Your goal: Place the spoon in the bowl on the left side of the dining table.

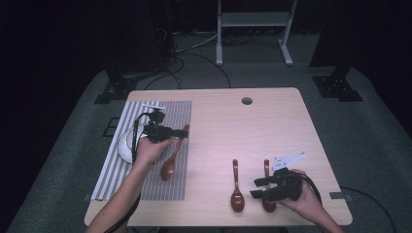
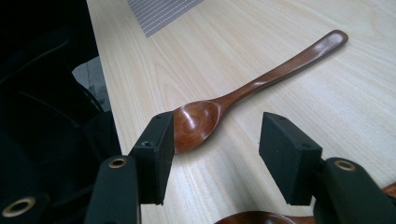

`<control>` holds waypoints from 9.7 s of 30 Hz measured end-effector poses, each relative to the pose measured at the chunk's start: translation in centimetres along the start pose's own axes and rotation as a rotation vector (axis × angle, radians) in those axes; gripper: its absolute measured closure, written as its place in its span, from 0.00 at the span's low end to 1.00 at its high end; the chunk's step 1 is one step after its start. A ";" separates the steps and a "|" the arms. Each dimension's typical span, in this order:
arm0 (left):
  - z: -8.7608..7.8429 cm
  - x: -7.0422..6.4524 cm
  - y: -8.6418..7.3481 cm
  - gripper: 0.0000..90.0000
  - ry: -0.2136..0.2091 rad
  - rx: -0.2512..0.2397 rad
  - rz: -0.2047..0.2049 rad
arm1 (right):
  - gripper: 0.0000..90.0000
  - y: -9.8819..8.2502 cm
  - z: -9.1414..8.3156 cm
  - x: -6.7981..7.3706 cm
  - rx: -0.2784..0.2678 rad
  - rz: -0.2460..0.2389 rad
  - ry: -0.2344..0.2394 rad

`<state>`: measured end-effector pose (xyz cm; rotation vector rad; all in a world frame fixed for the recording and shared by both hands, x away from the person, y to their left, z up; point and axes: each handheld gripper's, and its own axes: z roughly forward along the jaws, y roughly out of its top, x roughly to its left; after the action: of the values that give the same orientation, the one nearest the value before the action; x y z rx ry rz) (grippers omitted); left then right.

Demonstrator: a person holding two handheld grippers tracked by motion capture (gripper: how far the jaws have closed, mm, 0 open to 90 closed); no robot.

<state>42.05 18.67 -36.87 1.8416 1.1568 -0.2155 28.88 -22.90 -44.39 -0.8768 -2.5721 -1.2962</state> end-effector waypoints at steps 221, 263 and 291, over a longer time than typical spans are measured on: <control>-9.7 5.0 -5.6 0.21 0.246 -0.125 -0.067 | 0.41 -0.2 -4.5 -2.7 -0.105 0.099 -0.133; -6.1 1.9 -8.4 0.10 0.164 -0.057 0.016 | 0.41 -2.0 -5.5 -3.8 -0.139 0.147 -0.160; -3.3 -0.1 -10.0 0.10 0.120 -0.009 0.086 | 0.39 -3.2 -6.2 -4.3 -0.162 0.171 -0.177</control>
<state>33.15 22.49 -41.03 1.9137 1.1546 -0.0515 29.76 -31.01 -44.36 -1.2646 -2.4760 -1.4503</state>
